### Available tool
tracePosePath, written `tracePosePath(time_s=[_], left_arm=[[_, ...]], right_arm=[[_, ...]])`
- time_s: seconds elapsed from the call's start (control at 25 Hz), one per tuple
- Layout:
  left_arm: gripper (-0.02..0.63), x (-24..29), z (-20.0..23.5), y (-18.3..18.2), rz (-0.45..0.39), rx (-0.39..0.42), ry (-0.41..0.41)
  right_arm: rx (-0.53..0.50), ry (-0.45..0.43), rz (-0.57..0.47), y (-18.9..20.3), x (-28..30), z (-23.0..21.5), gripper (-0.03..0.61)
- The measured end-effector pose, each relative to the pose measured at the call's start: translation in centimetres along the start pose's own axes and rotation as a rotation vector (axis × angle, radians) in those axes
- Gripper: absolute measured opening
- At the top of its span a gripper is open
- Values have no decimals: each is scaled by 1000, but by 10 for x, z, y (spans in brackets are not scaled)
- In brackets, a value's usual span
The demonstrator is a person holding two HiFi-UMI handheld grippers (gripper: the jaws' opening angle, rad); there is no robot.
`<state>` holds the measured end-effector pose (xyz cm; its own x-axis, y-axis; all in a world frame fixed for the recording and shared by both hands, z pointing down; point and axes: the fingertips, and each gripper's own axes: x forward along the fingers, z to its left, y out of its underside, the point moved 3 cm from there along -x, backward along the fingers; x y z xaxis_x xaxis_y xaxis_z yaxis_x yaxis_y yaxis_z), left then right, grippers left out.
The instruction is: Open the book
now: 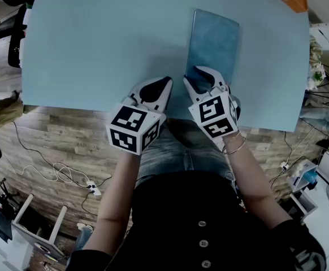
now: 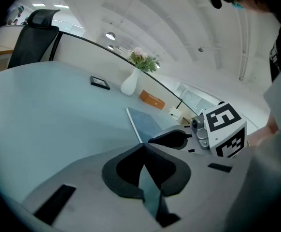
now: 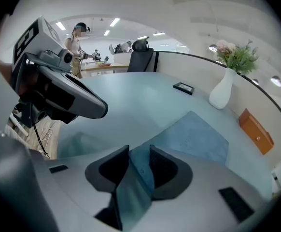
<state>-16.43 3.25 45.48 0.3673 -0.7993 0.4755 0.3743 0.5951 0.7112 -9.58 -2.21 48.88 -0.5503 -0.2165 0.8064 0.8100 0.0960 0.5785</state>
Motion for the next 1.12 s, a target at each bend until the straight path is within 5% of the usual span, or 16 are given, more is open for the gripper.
tracePosePath(time_s=[1.12], left_arm=[[11, 4, -3, -7, 37, 70, 38]], right_arm=[[175, -36, -119, -12, -26, 2, 17]])
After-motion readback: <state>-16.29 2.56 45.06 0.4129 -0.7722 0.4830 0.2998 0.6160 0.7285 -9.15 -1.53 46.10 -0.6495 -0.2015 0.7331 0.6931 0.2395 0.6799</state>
